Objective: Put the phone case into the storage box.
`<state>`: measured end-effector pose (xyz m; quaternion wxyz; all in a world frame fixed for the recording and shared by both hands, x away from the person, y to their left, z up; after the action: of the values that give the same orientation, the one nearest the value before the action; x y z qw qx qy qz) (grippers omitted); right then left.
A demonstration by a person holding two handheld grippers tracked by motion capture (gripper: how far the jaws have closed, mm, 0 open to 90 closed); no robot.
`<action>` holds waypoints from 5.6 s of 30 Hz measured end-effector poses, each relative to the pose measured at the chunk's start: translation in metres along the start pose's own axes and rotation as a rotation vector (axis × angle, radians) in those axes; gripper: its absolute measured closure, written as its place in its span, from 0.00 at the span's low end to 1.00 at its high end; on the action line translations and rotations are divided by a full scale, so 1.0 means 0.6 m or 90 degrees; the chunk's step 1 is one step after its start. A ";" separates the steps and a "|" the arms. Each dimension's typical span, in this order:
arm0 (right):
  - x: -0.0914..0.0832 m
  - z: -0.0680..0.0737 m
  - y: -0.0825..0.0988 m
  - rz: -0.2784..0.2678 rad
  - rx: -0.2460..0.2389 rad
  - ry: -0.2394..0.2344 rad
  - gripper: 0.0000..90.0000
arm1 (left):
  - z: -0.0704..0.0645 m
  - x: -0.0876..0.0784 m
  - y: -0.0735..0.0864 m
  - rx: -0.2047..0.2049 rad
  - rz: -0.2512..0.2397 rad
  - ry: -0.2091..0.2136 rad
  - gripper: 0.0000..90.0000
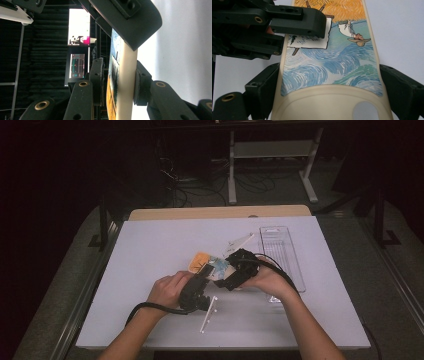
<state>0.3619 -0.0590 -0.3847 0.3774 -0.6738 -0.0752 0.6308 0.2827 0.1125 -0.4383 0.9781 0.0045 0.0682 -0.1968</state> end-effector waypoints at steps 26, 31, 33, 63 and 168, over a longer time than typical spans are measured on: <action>-0.001 -0.001 0.000 -0.002 0.012 -0.015 0.10 | 0.001 -0.004 -0.001 0.029 0.000 0.012 0.88; -0.001 -0.002 0.001 0.000 0.017 -0.017 0.10 | 0.001 -0.004 -0.002 0.035 0.000 0.011 0.88; 0.000 -0.003 0.001 0.000 0.017 -0.021 0.09 | 0.001 -0.004 -0.002 0.036 0.000 0.009 0.88; -0.048 -0.018 0.019 -0.064 0.059 -0.014 0.06 | 0.008 0.001 0.037 0.020 0.051 0.029 0.88; -0.056 -0.037 0.087 -0.061 0.125 0.031 0.06 | 0.087 0.037 0.129 -0.730 0.106 0.361 0.88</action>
<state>0.3561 -0.1246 -0.3916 0.4732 -0.6442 -0.0363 0.5998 0.3397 0.1733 -0.3909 0.7812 -0.4620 0.4175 -0.0438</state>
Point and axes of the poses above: each handheld gripper's, and its own axes: x roughly forward along the jaws, y roughly out of its underside, z roughly to its left, the point moved 1 cm from there along x, roughly forward along the jaws, and after that the axes turned 7 degrees about z, right-handed, at the moved point
